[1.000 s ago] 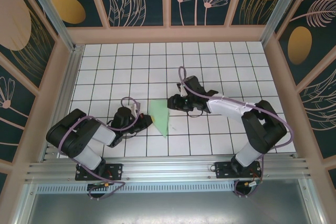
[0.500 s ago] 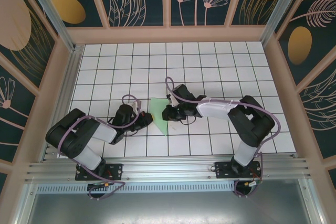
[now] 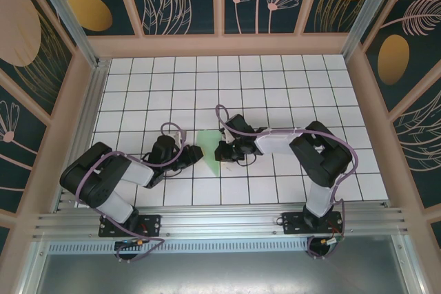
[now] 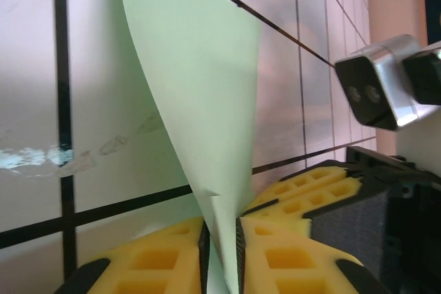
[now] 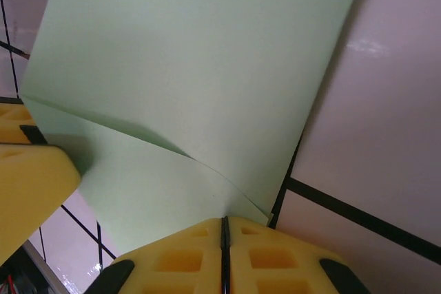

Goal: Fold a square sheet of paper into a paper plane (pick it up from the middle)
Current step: Fold the wing for the fifth time at the center of the table.

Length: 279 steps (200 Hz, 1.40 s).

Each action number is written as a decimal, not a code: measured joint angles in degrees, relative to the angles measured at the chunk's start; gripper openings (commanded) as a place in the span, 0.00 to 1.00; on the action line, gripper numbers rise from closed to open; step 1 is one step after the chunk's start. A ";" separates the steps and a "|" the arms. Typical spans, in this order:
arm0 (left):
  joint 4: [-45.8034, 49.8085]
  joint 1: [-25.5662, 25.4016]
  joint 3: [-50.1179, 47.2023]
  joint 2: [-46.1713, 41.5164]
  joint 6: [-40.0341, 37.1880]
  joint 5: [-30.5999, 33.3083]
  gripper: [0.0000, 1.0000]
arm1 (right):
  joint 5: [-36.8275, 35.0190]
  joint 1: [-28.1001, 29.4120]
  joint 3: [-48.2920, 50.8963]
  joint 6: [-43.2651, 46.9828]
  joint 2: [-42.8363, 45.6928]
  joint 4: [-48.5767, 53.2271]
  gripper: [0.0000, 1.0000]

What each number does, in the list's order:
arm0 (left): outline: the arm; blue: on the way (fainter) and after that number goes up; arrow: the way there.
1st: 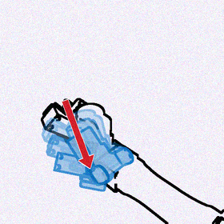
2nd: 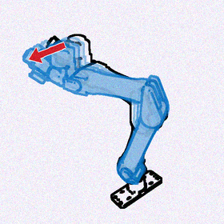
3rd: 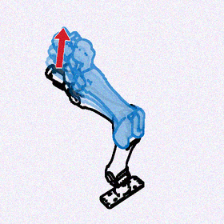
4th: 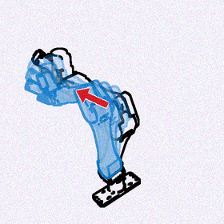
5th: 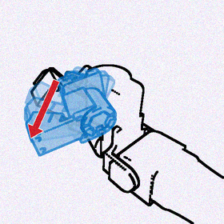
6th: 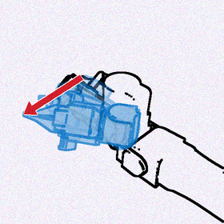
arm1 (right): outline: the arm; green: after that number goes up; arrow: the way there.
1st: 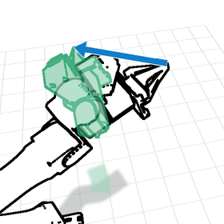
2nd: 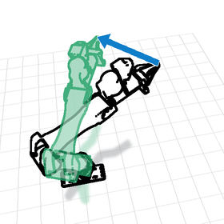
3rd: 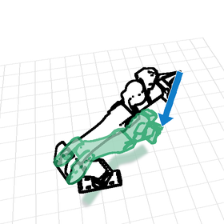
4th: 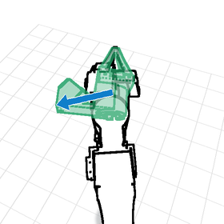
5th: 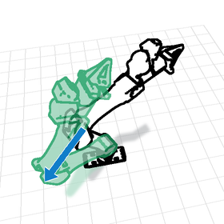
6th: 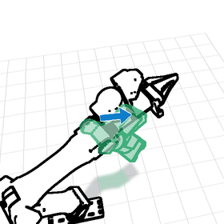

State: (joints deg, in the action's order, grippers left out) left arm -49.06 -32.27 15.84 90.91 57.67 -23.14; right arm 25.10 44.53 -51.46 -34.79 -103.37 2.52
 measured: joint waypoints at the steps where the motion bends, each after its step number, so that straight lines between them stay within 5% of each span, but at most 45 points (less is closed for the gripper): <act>1: -0.07 0.00 0.00 0.00 0.00 -0.04 0.23 | 0.02 -0.02 0.00 0.00 0.00 -0.07 0.09; 63: -2.25 -0.31 -0.07 -0.04 2.67 -0.85 0.32 | 0.31 -0.35 1.01 -1.95 0.00 -2.23 0.08; 199: -9.73 -3.19 -0.28 0.74 9.77 -0.81 0.33 | 0.94 -0.72 1.31 -4.79 -0.22 -3.04 0.05; 279: -5.44 -3.32 -0.15 2.03 9.57 2.47 0.32 | 1.60 -0.52 0.68 -4.09 -0.57 -3.10 0.27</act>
State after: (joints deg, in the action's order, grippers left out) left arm -54.50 -35.59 15.68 92.95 67.24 -20.67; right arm 26.70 44.01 -50.78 -38.87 -103.94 -0.58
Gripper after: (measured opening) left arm 0.320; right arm 0.256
